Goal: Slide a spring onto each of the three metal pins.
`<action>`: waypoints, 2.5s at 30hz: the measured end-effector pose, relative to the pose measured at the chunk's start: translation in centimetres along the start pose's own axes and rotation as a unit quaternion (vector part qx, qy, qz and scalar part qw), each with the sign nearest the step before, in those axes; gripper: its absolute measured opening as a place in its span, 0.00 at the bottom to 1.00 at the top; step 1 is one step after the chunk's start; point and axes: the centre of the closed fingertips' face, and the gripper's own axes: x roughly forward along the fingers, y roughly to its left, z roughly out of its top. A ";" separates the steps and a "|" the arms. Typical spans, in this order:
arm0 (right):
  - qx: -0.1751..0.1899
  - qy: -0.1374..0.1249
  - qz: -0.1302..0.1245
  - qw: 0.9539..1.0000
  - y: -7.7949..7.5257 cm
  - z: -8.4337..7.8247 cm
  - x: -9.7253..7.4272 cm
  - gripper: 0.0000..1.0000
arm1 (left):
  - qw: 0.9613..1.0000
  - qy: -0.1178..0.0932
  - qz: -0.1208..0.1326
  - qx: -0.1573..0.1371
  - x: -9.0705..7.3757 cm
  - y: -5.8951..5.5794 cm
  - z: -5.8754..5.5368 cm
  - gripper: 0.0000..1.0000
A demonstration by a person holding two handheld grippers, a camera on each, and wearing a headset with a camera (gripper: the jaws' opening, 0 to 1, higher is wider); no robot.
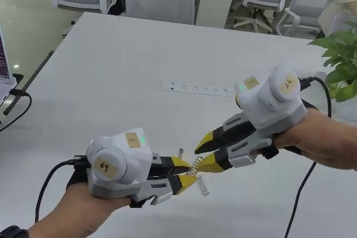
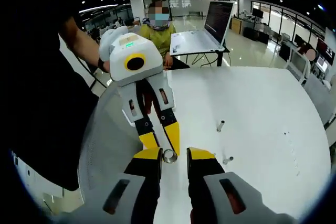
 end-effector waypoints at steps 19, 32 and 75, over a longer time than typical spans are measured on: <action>-0.044 0.051 0.035 0.997 1.0 -1.2 1.2 0.11 | 1.000 -0.007 -0.016 0.012 -0.2 -0.4 0.6 0.02; -0.080 0.071 0.046 0.993 1.5 -1.6 1.9 0.09 | 1.000 -0.006 -0.024 0.008 -0.2 -0.5 0.0 0.02; -0.117 0.120 0.059 0.984 2.2 -3.2 4.3 0.08 | 0.999 0.017 -0.039 -0.013 -0.1 -1.2 -3.0 0.02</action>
